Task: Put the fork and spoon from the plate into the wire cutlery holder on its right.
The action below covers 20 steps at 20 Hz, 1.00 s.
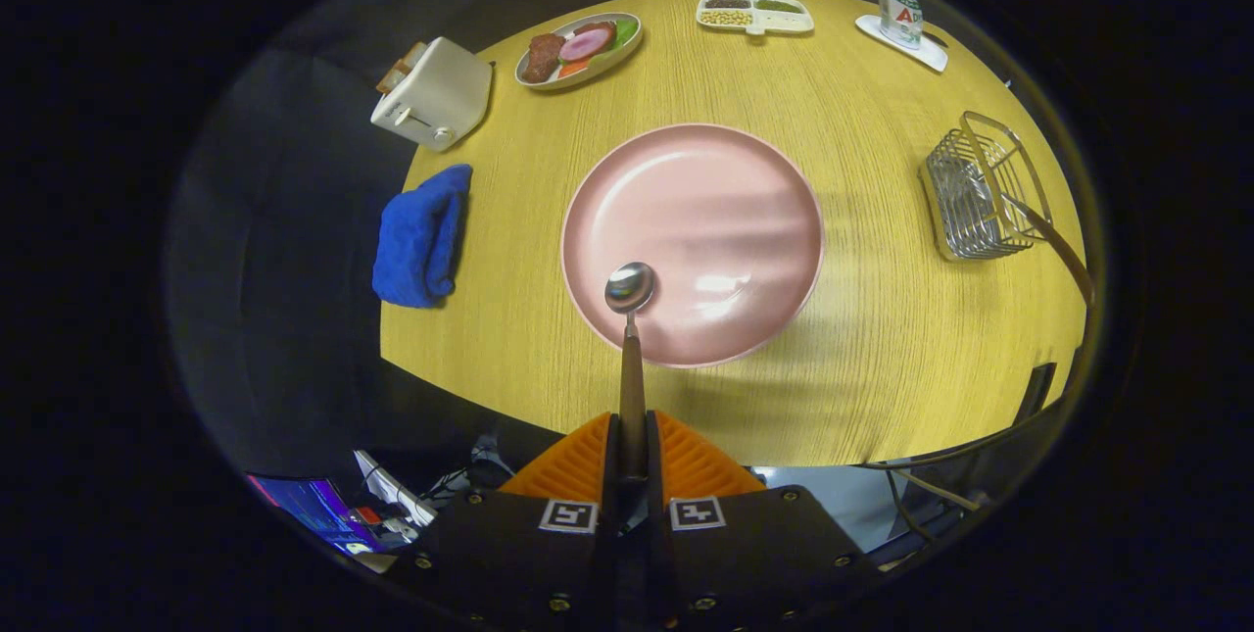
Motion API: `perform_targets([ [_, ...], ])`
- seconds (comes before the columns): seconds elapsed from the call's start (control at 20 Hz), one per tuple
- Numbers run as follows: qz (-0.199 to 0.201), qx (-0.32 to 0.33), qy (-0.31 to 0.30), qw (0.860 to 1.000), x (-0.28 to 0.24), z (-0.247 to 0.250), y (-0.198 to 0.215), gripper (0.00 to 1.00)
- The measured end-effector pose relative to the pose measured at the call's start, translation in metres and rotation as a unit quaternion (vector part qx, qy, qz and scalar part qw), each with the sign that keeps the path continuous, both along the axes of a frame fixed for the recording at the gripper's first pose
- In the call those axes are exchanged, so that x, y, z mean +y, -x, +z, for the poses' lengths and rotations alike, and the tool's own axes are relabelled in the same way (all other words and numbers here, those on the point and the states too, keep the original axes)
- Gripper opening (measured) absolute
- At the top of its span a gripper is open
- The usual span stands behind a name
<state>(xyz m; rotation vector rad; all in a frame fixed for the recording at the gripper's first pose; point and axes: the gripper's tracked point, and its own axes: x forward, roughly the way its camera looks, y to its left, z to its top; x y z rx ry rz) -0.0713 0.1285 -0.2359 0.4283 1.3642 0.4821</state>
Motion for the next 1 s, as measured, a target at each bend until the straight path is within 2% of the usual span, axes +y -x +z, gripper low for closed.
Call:
perform_targets([
  [0.05,-0.023,-0.004,-0.005,1.0,-0.002,0.001,-0.001,0.13],
  [0.1,-0.034,0.002,-0.011,0.999,-0.001,0.0,-0.006,0.06],
  [0.15,-0.033,0.006,-0.011,0.999,-0.002,-0.003,-0.007,0.05],
  [0.35,-0.042,0.0,-0.023,0.999,-0.004,0.0,-0.008,0.05],
  [0.65,-0.079,-0.011,-0.043,0.996,-0.019,0.017,-0.018,0.05],
  [1.0,-0.177,-0.047,-0.055,0.982,-0.107,0.054,-0.042,0.05],
])
